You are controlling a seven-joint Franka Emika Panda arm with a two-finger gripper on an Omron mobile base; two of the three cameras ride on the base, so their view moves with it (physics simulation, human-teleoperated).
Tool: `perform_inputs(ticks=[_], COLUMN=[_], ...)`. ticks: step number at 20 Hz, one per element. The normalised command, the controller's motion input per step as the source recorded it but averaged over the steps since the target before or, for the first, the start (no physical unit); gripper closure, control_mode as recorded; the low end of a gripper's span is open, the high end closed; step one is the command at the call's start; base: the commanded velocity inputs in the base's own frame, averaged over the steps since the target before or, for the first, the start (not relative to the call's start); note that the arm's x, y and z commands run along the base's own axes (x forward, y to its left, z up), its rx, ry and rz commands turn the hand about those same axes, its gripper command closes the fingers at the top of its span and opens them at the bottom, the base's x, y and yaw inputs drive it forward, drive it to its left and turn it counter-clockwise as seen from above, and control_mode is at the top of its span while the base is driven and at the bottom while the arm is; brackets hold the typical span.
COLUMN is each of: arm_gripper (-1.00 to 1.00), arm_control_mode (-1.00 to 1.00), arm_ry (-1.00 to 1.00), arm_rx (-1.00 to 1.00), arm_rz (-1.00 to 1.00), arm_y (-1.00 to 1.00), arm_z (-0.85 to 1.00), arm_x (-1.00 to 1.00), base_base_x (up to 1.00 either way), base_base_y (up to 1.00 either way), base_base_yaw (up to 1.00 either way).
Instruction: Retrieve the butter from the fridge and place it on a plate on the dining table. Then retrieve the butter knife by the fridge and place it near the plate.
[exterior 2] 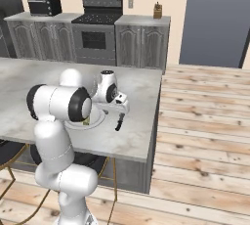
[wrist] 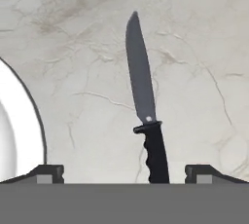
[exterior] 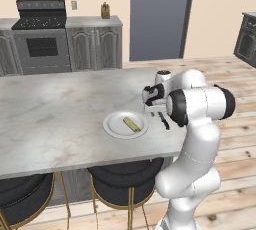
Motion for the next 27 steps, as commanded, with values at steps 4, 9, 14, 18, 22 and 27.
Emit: perform_inputs(ticks=[4,9,14,18,22,27], arm_gripper=[-1.00,-1.00,-1.00,-1.00,-1.00,-1.00], arm_control_mode=[-1.00,-1.00,-1.00,-1.00,-1.00,-1.00], arm_ry=[0.00,0.03,0.00,-0.01,0.00,0.00], arm_rx=[0.00,0.00,0.01,0.02,0.00,0.00], arm_rz=[0.00,0.00,0.03,0.09,0.02,0.00], arm_y=[0.00,0.00,0.00,0.01,0.13,0.13], arm_z=[0.93,0.93,0.47,0.39,0.38,0.11], arm_x=[-0.70,-0.88,-1.00,-0.98,-0.56,-0.36], base_base_x=[0.00,0.00,0.00,0.00,0.00,0.00], base_base_y=[0.00,0.00,0.00,0.00,0.00,0.00], base_base_yaw=[0.00,0.00,0.00,0.00,0.00,0.00])
